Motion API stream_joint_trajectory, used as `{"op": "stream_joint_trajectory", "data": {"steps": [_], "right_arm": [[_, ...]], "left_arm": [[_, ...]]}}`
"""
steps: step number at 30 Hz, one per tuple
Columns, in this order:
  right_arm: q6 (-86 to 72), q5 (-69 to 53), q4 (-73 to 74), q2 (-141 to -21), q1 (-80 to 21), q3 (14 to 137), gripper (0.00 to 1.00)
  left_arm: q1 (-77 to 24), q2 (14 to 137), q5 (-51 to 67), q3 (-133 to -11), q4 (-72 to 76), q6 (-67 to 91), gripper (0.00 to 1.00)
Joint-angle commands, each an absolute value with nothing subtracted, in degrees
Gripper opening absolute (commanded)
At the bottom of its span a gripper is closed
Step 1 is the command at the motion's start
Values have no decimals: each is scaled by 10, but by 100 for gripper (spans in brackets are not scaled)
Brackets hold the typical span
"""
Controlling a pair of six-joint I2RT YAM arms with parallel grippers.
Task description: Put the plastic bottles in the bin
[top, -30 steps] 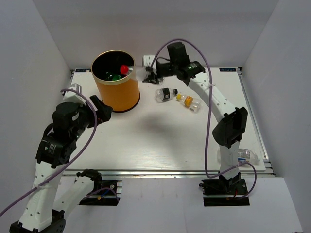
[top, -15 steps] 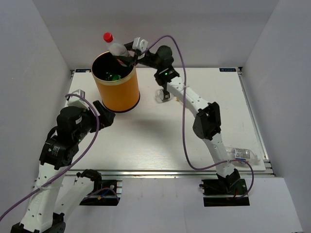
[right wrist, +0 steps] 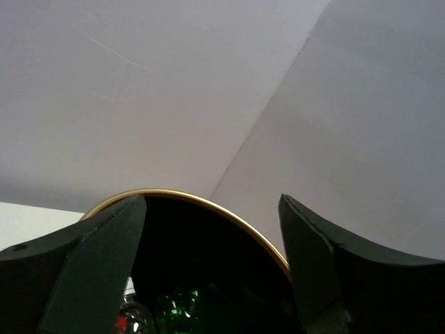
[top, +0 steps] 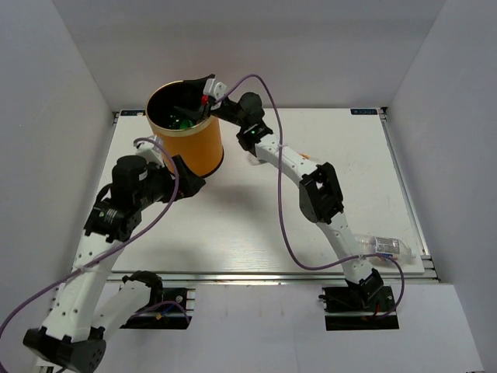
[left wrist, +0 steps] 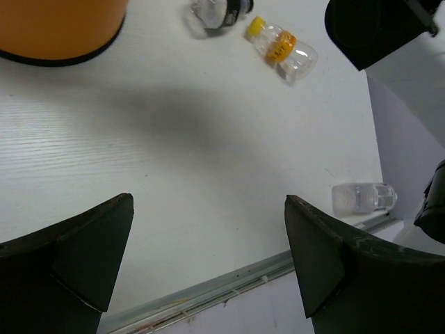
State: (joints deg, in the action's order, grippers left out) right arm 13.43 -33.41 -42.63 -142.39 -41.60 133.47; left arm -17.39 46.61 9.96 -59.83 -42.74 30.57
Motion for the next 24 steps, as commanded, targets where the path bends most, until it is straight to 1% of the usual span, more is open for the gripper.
{"op": "stream_joint_trajectory", "data": {"steps": [1,2,3,4,5,6,7,8,9,10,11,12,13,14,15,16,17,18,19,20,21,22,23,24], "right_arm": [[134,-283,-488,-1332,-398,1315,80],[134,-265,-465,-1294,-391,1293,70],[134,-254,-455,-1279,-385,1284,54],[136,-199,-434,-1267,-365,1275,6],[141,-175,-418,-1227,-356,1253,0],[142,-154,-348,-1214,-339,1239,0],[134,-102,-312,-1192,-316,1242,0],[123,-88,-271,-1180,-304,1245,0],[112,-75,-152,-1173,-276,1246,0],[80,-53,-110,-1152,-246,1247,0],[75,-59,-67,-1146,-216,1247,0],[74,-64,60,-1138,-202,1239,0],[71,-83,97,-1121,-161,1233,0],[75,-128,202,-1114,-147,1209,26],[83,-175,236,-1101,-133,1199,50],[106,-199,262,-1085,-121,1186,75],[121,-220,321,-1078,-87,1172,90],[154,-282,382,-1065,-80,1139,90],[199,-304,441,-1050,-57,1129,90],[217,-335,470,-1043,-53,1104,90],[251,-367,539,-1031,-41,1083,84],[281,-385,554,-1011,-34,1053,76],[298,-409,566,-1002,-24,1036,46],[324,-424,588,-981,-13,1006,28]], "left_arm": [[-181,526,180,-589,-337,288,100],[-181,546,208,-589,-324,288,100],[-181,565,220,-596,-293,282,100],[-186,604,228,-601,-280,282,98],[-195,625,243,-606,-266,275,97],[-201,645,243,-621,-245,269,93],[-214,668,256,-633,-237,251,92],[-223,691,256,-663,-237,237,88],[-232,745,256,-682,-237,222,85],[-240,773,261,-699,-237,207,76],[-256,803,267,-739,-237,175,71],[-263,831,267,-761,-249,159,64],[-269,889,262,-806,-262,143,50],[-274,916,251,-831,-270,113,45],[-283,966,232,-854,-276,98,45],[-283,989,220,-900,-286,83,44],[-291,1013,206,-922,-286,55,44],[-298,1037,178,-944,-300,41,46],[-298,1085,162,-989,-308,29,65],[-298,1111,144,-1012,-317,15,72],[-298,1135,131,-1055,-330,8,73],[-298,1158,124,-1070,-330,8,76],[-298,1178,119,-1085,-330,8,81],[-298,1216,101,-1119,-330,8,84]]}}
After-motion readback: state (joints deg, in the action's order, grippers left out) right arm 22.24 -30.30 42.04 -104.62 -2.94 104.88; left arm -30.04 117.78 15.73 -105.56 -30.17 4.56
